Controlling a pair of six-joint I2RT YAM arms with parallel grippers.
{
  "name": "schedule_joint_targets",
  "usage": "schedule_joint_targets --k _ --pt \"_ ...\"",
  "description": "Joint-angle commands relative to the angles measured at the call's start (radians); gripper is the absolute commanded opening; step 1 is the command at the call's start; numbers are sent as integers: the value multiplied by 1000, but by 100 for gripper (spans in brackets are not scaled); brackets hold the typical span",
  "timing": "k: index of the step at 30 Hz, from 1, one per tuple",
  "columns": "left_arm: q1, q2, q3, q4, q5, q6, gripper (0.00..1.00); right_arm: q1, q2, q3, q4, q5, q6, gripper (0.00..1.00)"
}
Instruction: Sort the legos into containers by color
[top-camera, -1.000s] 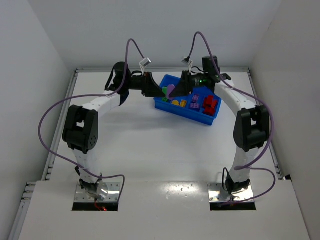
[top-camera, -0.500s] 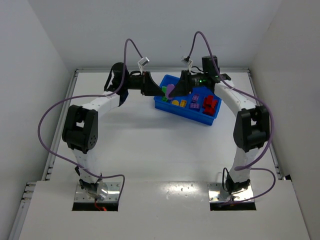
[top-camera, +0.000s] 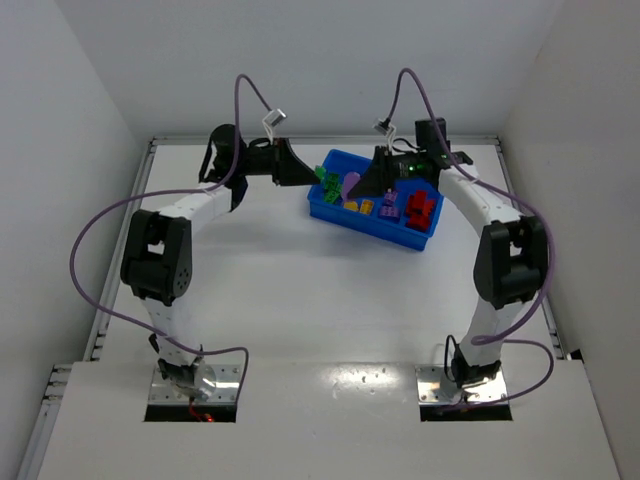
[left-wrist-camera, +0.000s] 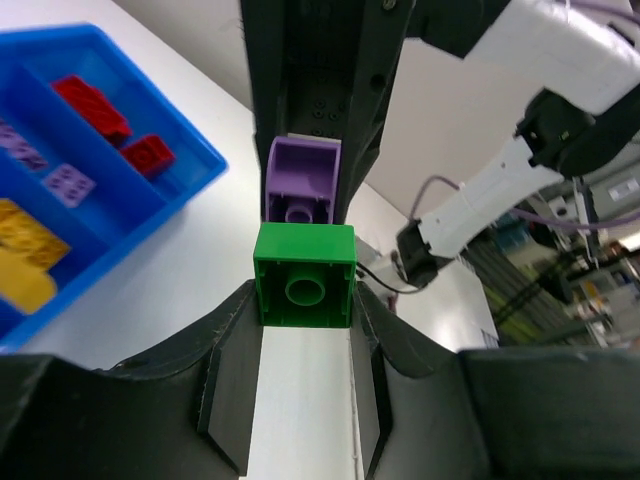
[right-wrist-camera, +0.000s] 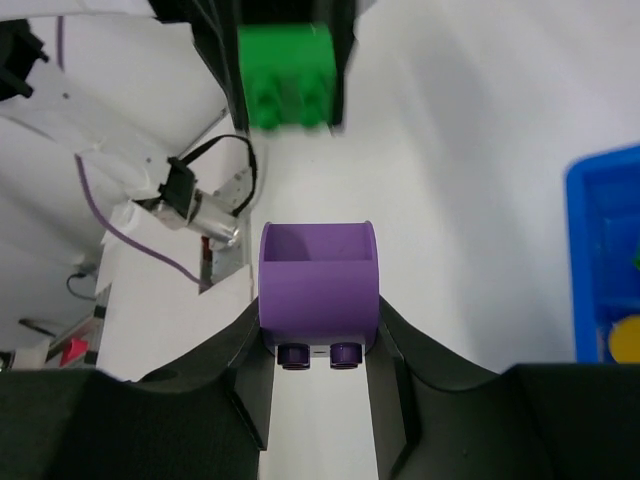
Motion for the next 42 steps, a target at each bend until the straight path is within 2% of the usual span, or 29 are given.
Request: schedule_joint_targets --k 1,5,7,10,11,12,14,16,20,23,26,27,30,31,32,37,42 --pt "64 -45 4 89 -17 -11 8 -67 -46 -18 -20 32 -60 4" --pt "73 -22 4 89 -44 1 8 -110 -81 -52 -42 74 -75 4" --pt "73 11 33 55 -63 13 8 -126 -90 -52 -109 173 -124 4" --pt "73 31 91 -87 -98 105 8 -126 -101 -72 -140 425 -191 4" --pt "73 31 109 -150 -112 205 8 -126 -101 -72 -140 559 -192 3" --pt "73 31 126 -266 -126 254 8 -135 -101 -72 -140 610 -204 3" --pt "73 31 148 -331 -156 324 8 -124 -81 -83 -140 745 -222 3" --pt "73 31 148 -331 -169 325 8 -114 -58 -74 -140 860 -231 3" --pt "73 31 160 -422 -218 410 8 -113 18 -41 -120 982 -231 3" --pt "73 19 173 -525 -236 499 8 -113 81 1 -109 1002 -253 4" --pt "73 7 173 -560 -265 524 8 -103 130 26 -118 985 -268 18" --pt "73 7 173 -574 -276 535 8 -103 144 35 -118 985 -268 35" --pt "73 7 163 -609 -313 551 8 -94 178 61 -118 988 -277 50" --pt "73 7 174 -638 -331 574 8 -84 187 75 -118 988 -277 61" --pt "73 7 174 -649 -359 585 8 -84 202 90 -118 999 -277 68" --pt "41 54 260 -753 -494 685 8 -84 178 101 -118 999 -268 75" --pt "-37 171 430 -839 -641 748 8 -84 23 40 -91 990 -231 76"
